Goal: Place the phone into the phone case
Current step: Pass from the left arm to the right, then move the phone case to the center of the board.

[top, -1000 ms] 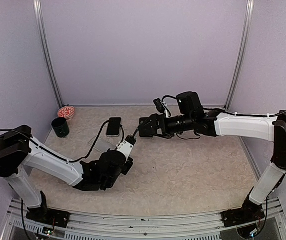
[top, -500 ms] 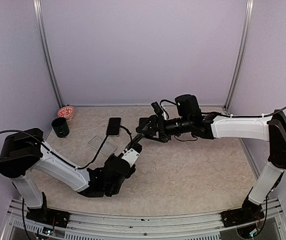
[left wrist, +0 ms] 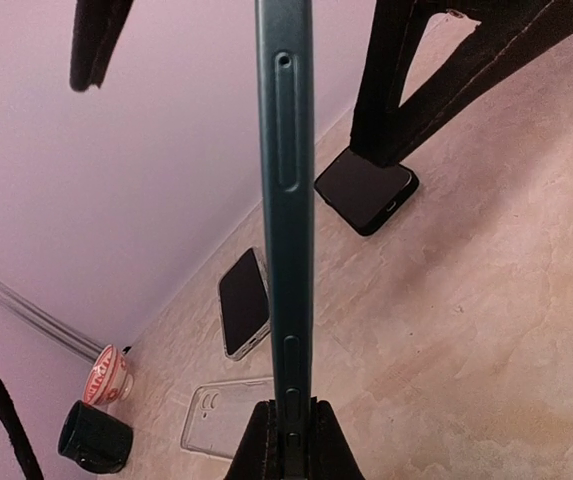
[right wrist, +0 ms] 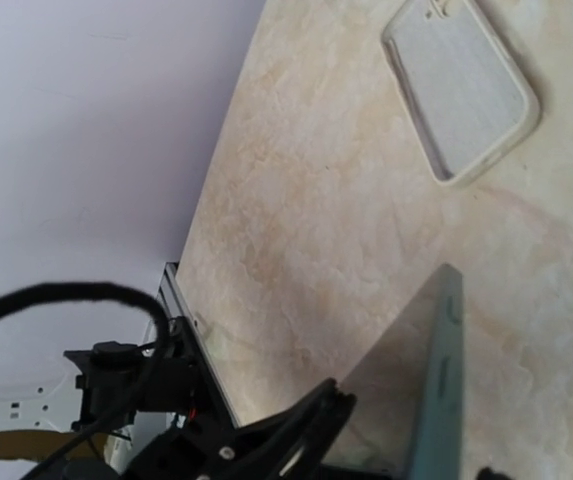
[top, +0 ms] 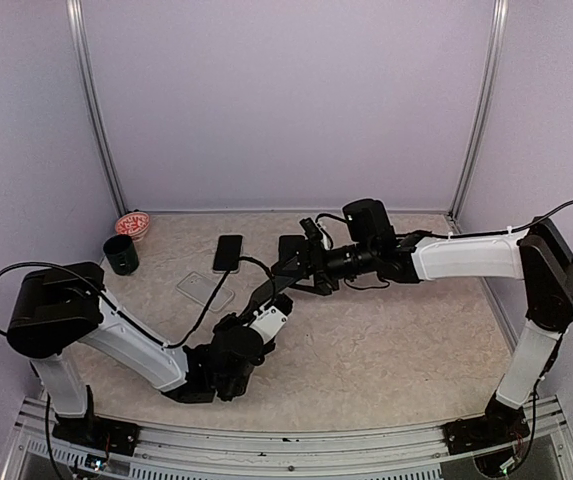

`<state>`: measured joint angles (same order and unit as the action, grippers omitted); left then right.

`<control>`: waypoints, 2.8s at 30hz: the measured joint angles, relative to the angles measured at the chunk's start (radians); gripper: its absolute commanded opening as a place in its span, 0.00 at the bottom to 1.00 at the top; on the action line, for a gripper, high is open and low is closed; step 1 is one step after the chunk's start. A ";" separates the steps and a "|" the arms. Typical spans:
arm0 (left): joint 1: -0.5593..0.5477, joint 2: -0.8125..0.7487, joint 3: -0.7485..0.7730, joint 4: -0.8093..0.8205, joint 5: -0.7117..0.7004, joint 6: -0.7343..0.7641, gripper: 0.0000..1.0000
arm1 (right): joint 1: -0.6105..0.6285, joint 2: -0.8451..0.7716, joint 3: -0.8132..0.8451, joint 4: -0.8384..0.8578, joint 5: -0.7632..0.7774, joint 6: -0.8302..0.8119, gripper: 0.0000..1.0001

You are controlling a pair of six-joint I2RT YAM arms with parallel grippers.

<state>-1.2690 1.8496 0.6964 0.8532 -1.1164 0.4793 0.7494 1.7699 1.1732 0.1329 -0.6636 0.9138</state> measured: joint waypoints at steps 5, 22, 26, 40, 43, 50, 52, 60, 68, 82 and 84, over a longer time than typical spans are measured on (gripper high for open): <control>-0.011 0.020 0.000 0.040 -0.021 0.050 0.00 | 0.000 0.007 0.000 0.010 -0.010 0.027 0.68; -0.022 0.066 0.015 0.149 -0.082 0.162 0.00 | -0.001 0.009 -0.001 0.030 -0.018 0.074 0.36; -0.022 0.075 0.015 0.163 -0.097 0.198 0.00 | -0.003 0.011 -0.009 0.030 -0.018 0.088 0.32; -0.023 0.105 0.015 0.253 -0.124 0.266 0.17 | -0.013 0.011 -0.042 0.061 -0.028 0.110 0.23; -0.023 0.105 0.015 0.282 -0.127 0.264 0.20 | -0.016 0.011 -0.048 0.071 -0.032 0.109 0.20; -0.023 0.105 0.015 0.332 -0.127 0.262 0.35 | -0.021 0.011 -0.063 0.090 -0.037 0.116 0.16; -0.023 0.105 0.015 0.340 -0.127 0.263 0.40 | -0.024 0.011 -0.066 0.094 -0.037 0.118 0.14; -0.023 0.105 0.015 0.360 -0.127 0.264 0.53 | -0.039 0.011 -0.085 0.123 -0.048 0.132 0.07; -0.021 0.105 -0.001 0.382 -0.132 0.261 0.75 | -0.051 0.011 -0.100 0.151 -0.058 0.154 0.00; 0.014 0.045 -0.034 0.264 -0.133 0.077 0.86 | -0.092 -0.001 -0.121 0.166 -0.052 0.157 0.00; 0.033 0.011 -0.034 0.183 -0.116 -0.011 0.87 | -0.100 -0.005 -0.129 0.166 -0.050 0.156 0.00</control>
<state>-1.2362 1.8606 0.6621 1.0363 -1.2327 0.4683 0.6491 1.7645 1.0447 0.2993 -0.7136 1.0702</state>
